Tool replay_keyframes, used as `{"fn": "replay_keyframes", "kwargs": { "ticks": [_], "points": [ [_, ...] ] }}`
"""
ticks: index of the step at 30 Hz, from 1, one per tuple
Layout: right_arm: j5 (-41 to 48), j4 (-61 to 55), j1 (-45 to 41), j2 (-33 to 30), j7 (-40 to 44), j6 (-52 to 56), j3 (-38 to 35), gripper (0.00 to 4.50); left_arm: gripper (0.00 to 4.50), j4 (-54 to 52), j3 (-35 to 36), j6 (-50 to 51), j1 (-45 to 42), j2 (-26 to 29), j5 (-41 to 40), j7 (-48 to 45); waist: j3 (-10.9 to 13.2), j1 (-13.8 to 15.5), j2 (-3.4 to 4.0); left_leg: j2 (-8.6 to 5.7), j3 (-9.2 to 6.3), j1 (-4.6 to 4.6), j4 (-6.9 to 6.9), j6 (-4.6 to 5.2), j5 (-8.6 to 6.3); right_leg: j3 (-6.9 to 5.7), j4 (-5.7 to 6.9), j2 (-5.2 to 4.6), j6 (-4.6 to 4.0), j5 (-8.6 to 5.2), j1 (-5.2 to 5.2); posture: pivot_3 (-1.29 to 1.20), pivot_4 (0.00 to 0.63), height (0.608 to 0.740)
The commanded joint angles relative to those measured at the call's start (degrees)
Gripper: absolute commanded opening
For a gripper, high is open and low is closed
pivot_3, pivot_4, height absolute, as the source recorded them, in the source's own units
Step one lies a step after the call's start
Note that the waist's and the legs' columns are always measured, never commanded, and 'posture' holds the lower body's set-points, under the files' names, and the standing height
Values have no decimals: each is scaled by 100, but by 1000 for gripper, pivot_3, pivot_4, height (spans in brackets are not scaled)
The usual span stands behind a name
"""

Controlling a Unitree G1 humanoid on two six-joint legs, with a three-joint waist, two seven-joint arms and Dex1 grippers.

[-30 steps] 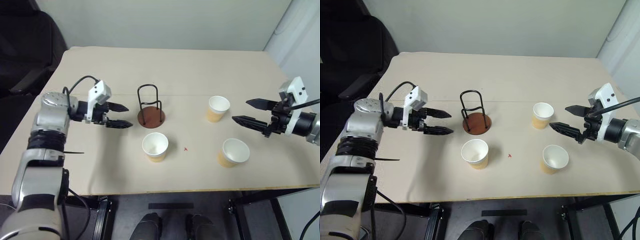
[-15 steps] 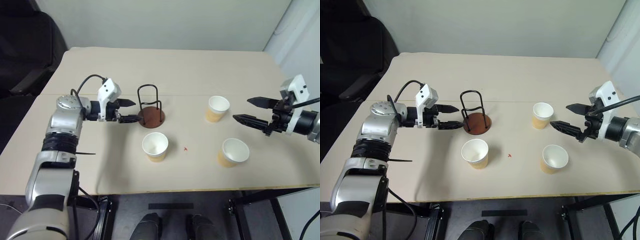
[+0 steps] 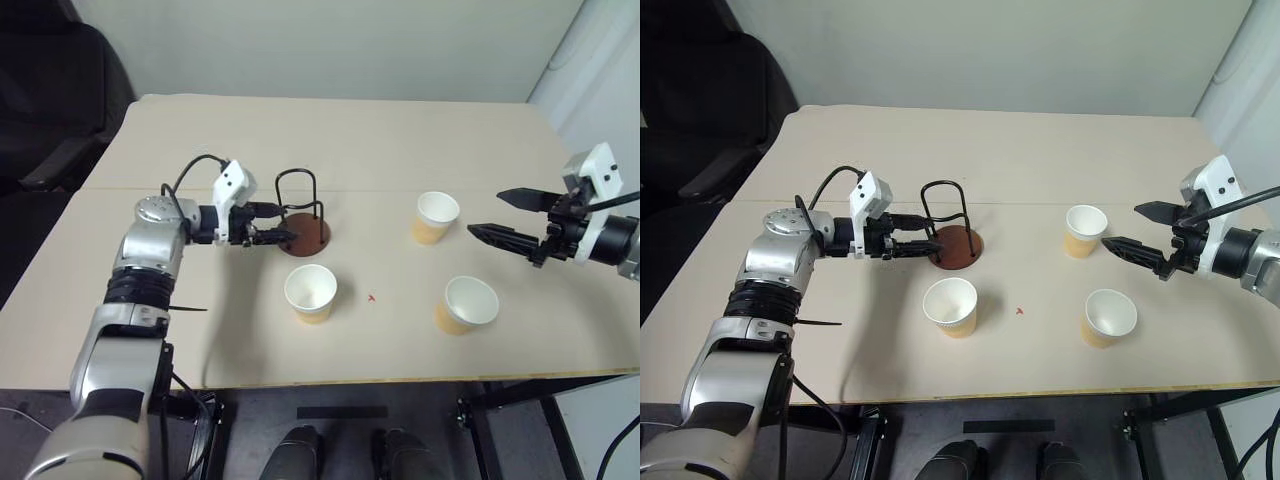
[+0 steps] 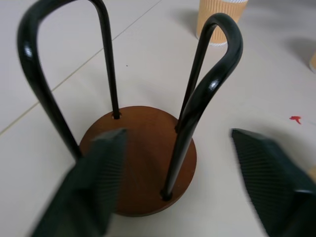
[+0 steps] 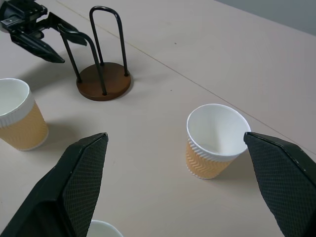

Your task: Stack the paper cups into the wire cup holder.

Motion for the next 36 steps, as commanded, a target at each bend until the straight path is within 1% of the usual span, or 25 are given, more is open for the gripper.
{"fn": "replay_keyframes", "kwargs": {
  "ticks": [1,3,4,6,7,15,21,25,31,36],
  "points": [
    [-12,-92,-98,-65,-13,-47,-140,4500,2044,-270,22,76,40,-30,-94,-59,0,0,0,0,0,0,0,0,0,0,0,0,0,0,0,0,150,740],
    [-13,-90,-91,-58,-18,-53,-150,4500,1354,-341,20,119,54,-127,-123,-12,0,5,0,0,0,0,0,0,0,0,1,0,0,0,0,0,150,740],
    [-13,-93,-86,-56,-21,-54,-154,4500,920,-355,29,136,52,-165,-134,16,0,16,0,0,-1,0,1,0,0,-1,1,0,0,0,0,0,150,740],
    [-6,-114,-81,-42,-42,-45,-159,4500,188,-356,30,136,45,-250,-120,79,0,28,0,0,-1,0,4,0,0,0,2,0,0,0,2,0,150,740],
    [-3,-121,-80,-37,-50,-42,-161,4500,38,-362,22,134,47,-288,-112,112,-2,30,2,0,-1,0,6,0,0,-1,2,0,1,0,3,0,150,740],
    [37,-223,24,-6,-125,-18,-230,4500,38,-296,93,101,-45,-550,-198,320,-2,39,3,0,1,18,8,0,0,1,7,0,1,1,22,0,150,740],
    [46,-237,69,-24,-129,-28,-274,4500,38,84,13,-134,-453,-681,-125,202,-2,69,3,-1,1,18,10,0,0,1,6,0,2,1,24,0,150,740],
    [81,-283,91,-79,-79,1,-293,4500,38,358,-218,-352,-749,-762,7,-205,-2,82,3,-1,0,17,10,0,0,1,4,-1,2,1,24,0,150,740],
    [239,-465,242,-237,65,160,-424,4500,38,947,-646,-1063,-1371,-913,296,-1033,-2,96,2,-1,0,16,6,0,0,1,2,-1,2,1,24,0,150,740],
    [519,-722,526,-465,244,384,-754,4500,38,1398,-767,-1546,-1696,-1128,415,-1482,-2,98,3,-1,1,13,0,1,-1,2,-4,-2,3,1,23,0,150,740]
  ]
}}
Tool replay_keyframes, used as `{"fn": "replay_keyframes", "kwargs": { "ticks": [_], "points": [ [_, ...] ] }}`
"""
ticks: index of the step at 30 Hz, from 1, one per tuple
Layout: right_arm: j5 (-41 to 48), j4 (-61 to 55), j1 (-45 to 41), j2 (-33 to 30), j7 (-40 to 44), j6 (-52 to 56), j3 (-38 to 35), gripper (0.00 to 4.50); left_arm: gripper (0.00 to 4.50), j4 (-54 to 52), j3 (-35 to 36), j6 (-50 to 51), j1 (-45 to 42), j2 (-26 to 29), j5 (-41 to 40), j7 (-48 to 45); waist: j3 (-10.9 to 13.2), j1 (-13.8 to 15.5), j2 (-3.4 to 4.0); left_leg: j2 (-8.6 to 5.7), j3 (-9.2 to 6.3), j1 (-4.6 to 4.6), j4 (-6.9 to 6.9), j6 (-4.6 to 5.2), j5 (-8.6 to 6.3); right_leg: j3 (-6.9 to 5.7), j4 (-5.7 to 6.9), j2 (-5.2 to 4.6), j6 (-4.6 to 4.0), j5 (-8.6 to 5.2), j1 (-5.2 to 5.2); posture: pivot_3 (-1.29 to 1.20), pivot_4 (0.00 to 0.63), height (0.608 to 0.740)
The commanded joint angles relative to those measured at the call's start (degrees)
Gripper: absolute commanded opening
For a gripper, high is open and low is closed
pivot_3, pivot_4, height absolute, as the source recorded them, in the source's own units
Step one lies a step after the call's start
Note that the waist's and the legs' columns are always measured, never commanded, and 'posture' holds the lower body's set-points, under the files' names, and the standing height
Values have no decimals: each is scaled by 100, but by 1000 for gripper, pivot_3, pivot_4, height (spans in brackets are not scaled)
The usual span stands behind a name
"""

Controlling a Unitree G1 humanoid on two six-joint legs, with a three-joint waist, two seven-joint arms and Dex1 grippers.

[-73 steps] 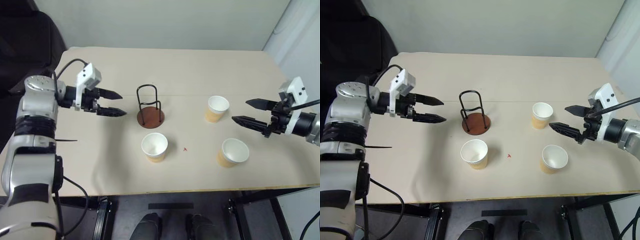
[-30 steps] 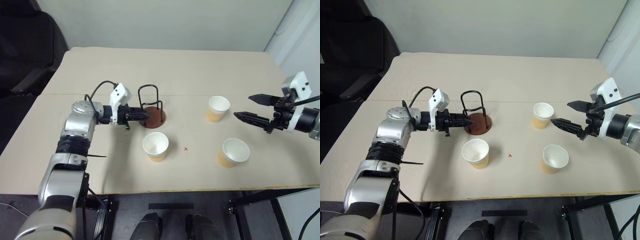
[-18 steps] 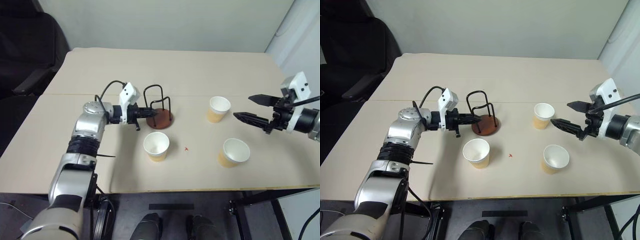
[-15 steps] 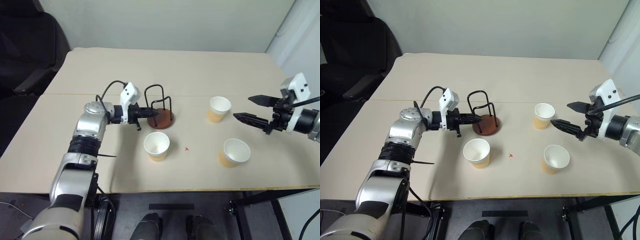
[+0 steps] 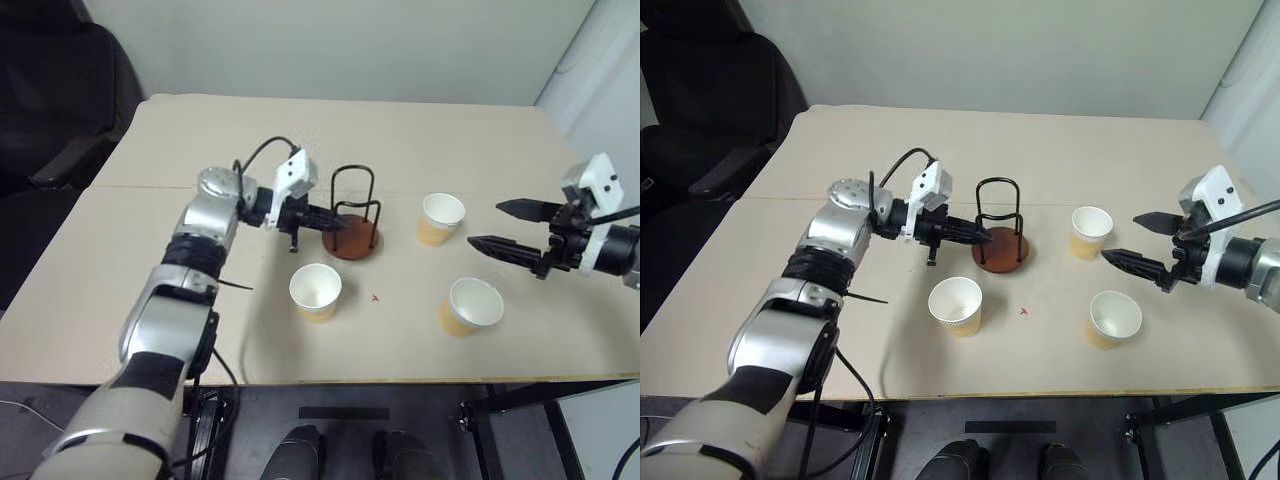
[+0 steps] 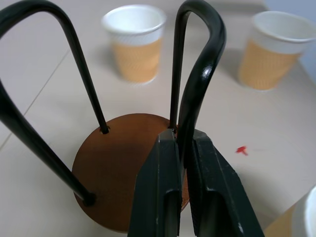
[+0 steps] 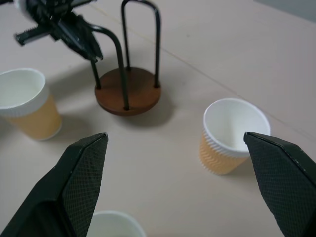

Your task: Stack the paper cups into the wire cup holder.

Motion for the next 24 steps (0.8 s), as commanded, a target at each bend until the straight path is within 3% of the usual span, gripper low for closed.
{"fn": "replay_keyframes", "kwargs": {
  "ticks": [1,9,24],
  "points": [
    [291,-361,104,-285,203,157,-513,4500,38,199,-25,-376,-292,-124,70,-291,0,2,0,0,1,0,-1,0,0,1,0,0,0,0,-1,0,150,740],
    [530,-626,520,-714,440,410,-1088,4500,38,591,-40,-734,-454,-438,203,-534,0,6,0,1,4,-1,-8,0,0,2,-4,0,1,0,-1,0,150,740],
    [615,-814,600,-769,270,520,-1330,4500,38,608,-124,-762,-273,-915,268,-733,0,19,0,1,8,-1,-4,5,-2,3,-2,0,5,-1,-2,0,150,740]
  ]
}}
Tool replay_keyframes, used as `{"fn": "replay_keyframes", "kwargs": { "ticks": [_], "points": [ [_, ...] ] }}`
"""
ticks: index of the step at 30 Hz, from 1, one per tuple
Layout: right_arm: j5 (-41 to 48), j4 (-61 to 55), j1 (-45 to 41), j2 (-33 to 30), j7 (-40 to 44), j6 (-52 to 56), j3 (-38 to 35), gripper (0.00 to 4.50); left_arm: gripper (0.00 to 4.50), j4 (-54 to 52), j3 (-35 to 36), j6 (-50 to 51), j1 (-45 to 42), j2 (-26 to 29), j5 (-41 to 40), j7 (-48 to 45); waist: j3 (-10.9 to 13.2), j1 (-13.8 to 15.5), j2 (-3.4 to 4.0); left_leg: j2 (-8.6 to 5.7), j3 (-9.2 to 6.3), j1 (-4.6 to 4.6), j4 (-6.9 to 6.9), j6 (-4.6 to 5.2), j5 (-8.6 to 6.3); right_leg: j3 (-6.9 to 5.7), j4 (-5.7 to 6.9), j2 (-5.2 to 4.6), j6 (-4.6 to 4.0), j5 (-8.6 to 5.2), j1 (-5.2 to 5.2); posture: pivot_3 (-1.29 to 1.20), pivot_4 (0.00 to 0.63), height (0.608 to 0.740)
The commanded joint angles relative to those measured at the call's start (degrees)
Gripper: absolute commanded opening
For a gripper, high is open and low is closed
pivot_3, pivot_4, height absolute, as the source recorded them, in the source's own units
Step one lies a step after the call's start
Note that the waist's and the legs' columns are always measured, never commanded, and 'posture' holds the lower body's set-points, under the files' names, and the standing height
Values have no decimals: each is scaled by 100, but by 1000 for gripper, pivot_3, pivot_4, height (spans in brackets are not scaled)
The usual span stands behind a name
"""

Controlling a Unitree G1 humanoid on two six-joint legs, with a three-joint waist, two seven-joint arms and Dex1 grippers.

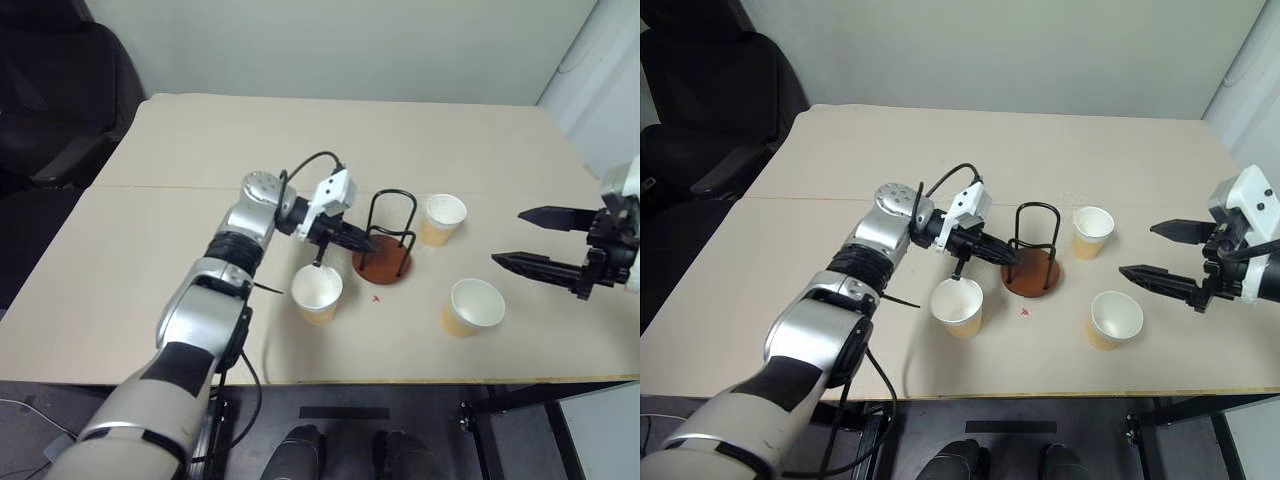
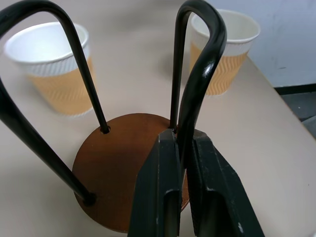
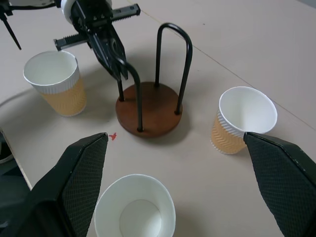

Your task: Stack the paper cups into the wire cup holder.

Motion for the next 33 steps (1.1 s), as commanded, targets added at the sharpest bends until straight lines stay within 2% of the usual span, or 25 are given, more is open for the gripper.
{"fn": "replay_keyframes", "kwargs": {
  "ticks": [1,9,12,19,33],
  "points": [
    [59,-160,-26,-109,-53,-10,-288,4500,38,-207,28,7,1,-80,-64,-216,0,0,0,0,0,0,0,0,0,0,0,0,0,0,0,0,150,740],
    [41,-169,-6,-102,-80,-23,-291,4500,38,-459,-36,117,211,-193,-42,-118,0,0,0,0,2,0,5,1,0,0,3,0,2,-1,0,0,150,740],
    [23,-186,11,-92,-95,-31,-269,4500,834,-564,-32,213,266,-237,-60,-50,0,1,0,0,2,0,7,1,0,0,5,0,2,-1,0,0,150,740],
    [-35,-165,-11,-94,-126,-81,-200,4500,3259,-686,20,211,297,-296,-67,166,0,2,0,0,5,1,16,3,-1,2,12,0,4,0,1,0,150,740],
    [-97,1,-205,-172,-64,-149,65,4500,3259,-772,104,296,255,95,-114,50,0,0,0,0,6,2,18,5,-1,3,14,0,4,0,1,0,150,740]
  ]
}}
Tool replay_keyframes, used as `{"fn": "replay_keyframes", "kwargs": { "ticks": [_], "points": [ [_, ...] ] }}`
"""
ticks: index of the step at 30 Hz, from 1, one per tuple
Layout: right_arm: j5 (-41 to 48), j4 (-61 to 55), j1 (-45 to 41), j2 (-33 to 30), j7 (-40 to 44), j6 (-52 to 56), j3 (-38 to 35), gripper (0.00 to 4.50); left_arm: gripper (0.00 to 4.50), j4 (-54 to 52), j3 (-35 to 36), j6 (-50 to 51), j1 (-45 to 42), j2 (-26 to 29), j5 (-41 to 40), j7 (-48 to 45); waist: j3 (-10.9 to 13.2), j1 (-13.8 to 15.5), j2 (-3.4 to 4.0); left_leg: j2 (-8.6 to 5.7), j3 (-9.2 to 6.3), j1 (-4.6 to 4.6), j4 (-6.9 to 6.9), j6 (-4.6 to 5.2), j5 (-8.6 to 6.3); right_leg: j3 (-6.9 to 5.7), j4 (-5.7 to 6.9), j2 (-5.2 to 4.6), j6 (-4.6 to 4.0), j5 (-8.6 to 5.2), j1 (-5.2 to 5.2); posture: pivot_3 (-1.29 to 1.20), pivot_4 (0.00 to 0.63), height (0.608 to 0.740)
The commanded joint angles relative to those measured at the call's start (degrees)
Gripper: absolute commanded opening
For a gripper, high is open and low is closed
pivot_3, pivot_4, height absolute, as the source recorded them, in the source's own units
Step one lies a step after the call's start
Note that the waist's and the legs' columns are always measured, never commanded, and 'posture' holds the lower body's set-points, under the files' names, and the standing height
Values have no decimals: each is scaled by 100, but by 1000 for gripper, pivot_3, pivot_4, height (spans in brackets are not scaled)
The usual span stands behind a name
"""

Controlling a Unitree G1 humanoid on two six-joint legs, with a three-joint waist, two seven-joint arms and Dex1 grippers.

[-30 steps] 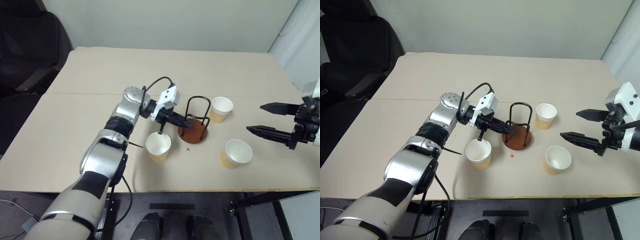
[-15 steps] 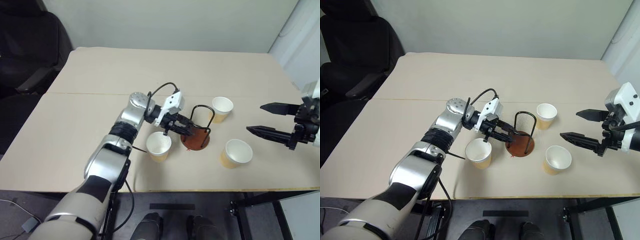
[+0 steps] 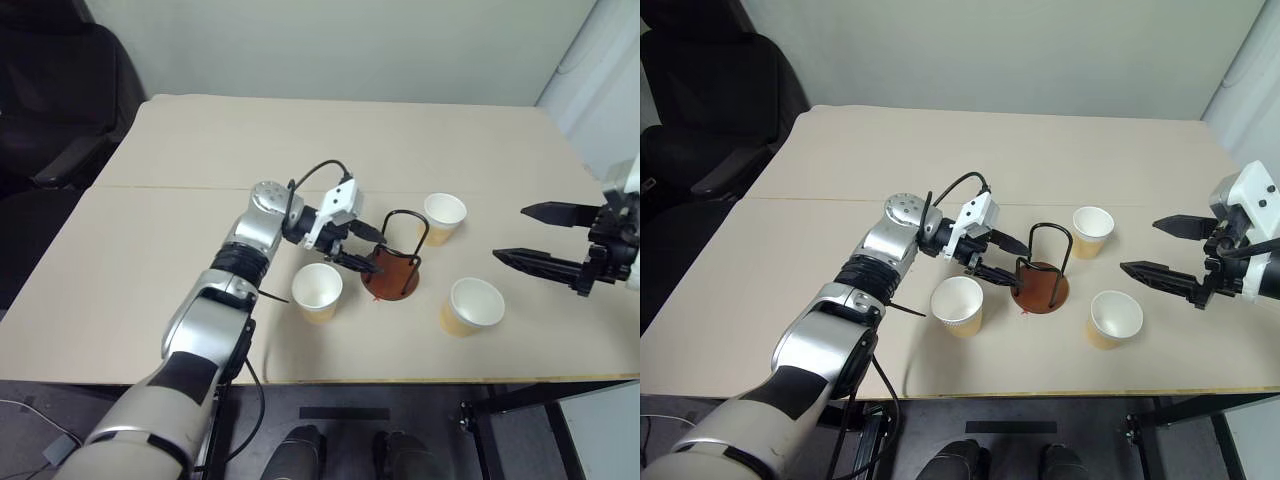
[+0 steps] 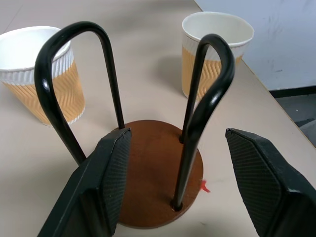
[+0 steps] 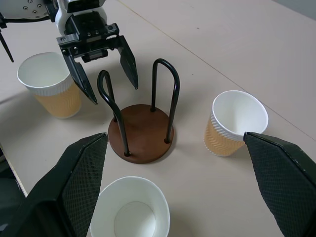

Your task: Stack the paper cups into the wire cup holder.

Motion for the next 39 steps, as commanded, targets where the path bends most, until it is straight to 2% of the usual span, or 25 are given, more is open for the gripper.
{"fn": "replay_keyframes", "kwargs": {
  "ticks": [1,9,17,26,30,39],
  "points": [
    [-46,4,-133,-148,23,-117,-24,4500,3259,-143,122,46,-147,148,-93,-89,0,0,0,0,0,0,0,0,0,0,0,0,0,0,0,0,150,740],
    [-137,83,-261,-137,30,-208,173,4500,3259,-69,440,85,-411,240,-300,107,0,3,0,0,-1,-1,2,3,1,0,-1,0,1,0,0,0,150,740],
    [-383,407,-597,-212,83,-369,635,4500,3259,-319,837,707,-669,355,-671,265,0,-8,0,0,0,0,2,4,1,1,1,0,1,0,0,0,150,740],
    [-739,906,-1086,-211,290,-628,1263,4500,3259,-776,941,1347,-697,862,-861,144,0,-12,0,0,-1,-1,-1,4,1,1,-4,0,1,0,-2,0,150,740],
    [-1304,1267,-1375,-223,395,-1018,1827,4500,3259,-1010,880,1512,-570,1186,-877,-141,0,-29,0,0,-2,-1,-1,5,1,1,-4,0,1,0,-3,0,150,740],
    [-2646,1832,-1964,-155,881,-2075,3029,4500,3259,-1292,816,1237,-481,1638,-745,-159,0,-41,0,0,-6,-5,-1,13,3,-2,-8,-1,1,1,-6,0,150,740]
  ]
}}
